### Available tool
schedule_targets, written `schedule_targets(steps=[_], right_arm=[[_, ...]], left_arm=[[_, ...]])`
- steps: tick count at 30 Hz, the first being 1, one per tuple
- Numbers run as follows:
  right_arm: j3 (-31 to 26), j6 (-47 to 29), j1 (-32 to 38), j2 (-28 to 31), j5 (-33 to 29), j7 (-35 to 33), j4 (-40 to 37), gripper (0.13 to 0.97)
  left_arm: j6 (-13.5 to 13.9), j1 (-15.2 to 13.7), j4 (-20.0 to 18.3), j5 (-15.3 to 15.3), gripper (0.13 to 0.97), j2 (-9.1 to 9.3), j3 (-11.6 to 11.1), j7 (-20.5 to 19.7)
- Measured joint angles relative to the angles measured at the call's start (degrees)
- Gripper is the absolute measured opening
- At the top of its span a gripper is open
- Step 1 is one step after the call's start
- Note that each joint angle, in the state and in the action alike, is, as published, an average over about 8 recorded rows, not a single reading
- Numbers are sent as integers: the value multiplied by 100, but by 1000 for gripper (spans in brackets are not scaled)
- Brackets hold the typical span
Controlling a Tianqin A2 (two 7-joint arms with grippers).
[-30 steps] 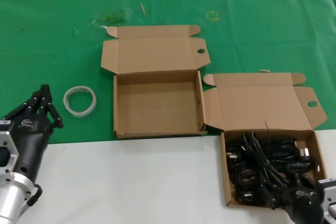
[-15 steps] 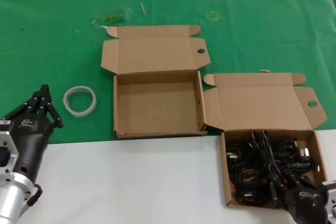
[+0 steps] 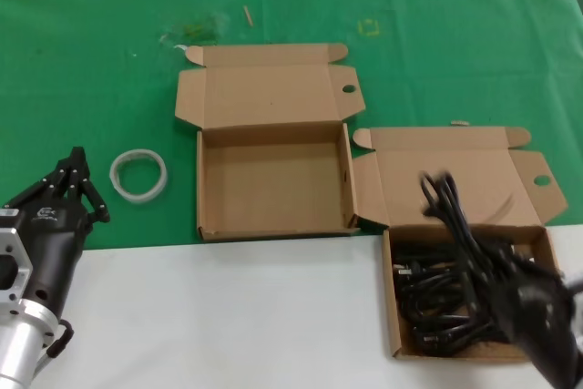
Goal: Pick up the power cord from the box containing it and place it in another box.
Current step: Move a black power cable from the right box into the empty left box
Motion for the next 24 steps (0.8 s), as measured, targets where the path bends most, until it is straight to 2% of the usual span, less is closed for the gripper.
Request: schedule_targets(steps=[4,8,13,17,20,24], right_arm=[[-376,167,556,237,373,-402,438,226],[-828,36,1478,-17,813,-1100,273,226],[-1405,-280,2792,-915,1518,-2352,-789,225],[-2093,-304,3809,-1541,2194,-3110,-1799,225],[-2662,-302,4444,-1858,2537,-3317,-2477,222],[-3321,-478,5101,-2235,2600,-3179,-3387,218]], left_arm=[[0,0,0,0,140,0,0,0],[0,0,0,0,140,0,0,0],[0,0,0,0,140,0,0,0],[0,0,0,-1,140,0,0,0],[0,0,0,-1,140,0,0,0],[0,0,0,0,140,0,0,0]])
